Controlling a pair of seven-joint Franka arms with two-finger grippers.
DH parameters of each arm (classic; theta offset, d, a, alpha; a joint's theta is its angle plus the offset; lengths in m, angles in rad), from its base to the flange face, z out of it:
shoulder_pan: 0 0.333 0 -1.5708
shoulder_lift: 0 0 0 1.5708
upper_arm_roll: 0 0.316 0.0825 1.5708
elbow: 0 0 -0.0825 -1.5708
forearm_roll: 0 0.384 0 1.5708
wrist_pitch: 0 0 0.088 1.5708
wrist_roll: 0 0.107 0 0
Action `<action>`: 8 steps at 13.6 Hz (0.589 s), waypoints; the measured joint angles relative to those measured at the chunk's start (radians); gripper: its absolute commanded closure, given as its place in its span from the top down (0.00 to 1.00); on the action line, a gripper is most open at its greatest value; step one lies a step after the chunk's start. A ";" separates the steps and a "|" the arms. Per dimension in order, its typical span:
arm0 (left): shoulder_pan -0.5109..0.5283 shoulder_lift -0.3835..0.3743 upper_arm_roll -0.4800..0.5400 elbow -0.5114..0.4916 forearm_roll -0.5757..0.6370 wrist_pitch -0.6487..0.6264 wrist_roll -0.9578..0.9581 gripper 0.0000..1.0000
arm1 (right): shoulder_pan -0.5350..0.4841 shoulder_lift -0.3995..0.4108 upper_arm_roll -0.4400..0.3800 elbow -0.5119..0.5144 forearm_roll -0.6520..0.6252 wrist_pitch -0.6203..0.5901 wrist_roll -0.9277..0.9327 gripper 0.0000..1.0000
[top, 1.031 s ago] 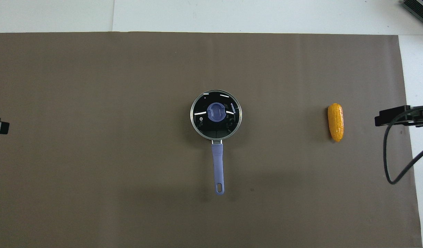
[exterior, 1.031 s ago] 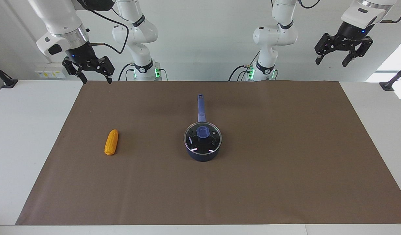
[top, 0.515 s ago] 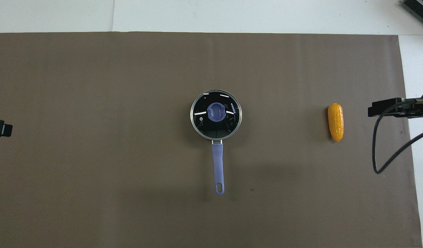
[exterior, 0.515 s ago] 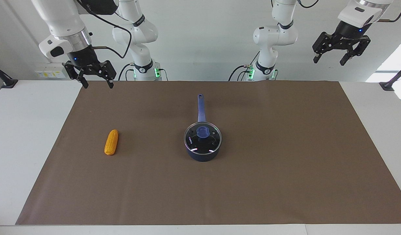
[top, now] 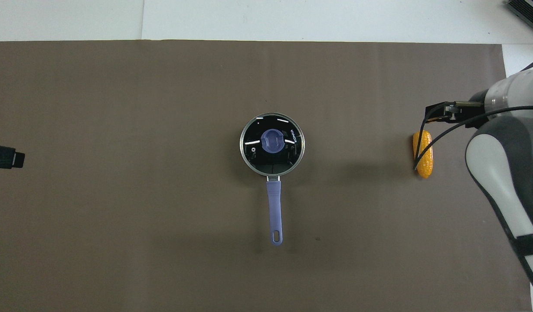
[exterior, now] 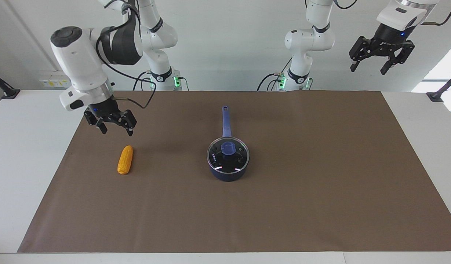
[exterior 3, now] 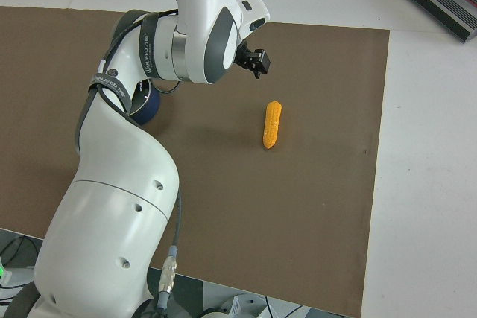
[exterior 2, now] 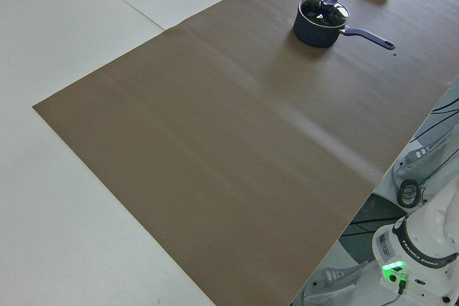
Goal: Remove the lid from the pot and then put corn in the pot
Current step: 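Reach the right gripper to the corn while the left gripper reaches the lid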
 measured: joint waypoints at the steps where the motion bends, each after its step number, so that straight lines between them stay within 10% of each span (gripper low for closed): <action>1: -0.020 0.002 -0.002 -0.008 0.000 0.025 -0.009 1.00 | -0.003 0.039 0.000 -0.003 0.000 0.047 0.000 1.00; 8: -0.247 0.097 -0.013 -0.038 0.000 0.193 -0.217 1.00 | -0.064 0.214 -0.002 -0.078 0.000 0.256 0.001 1.00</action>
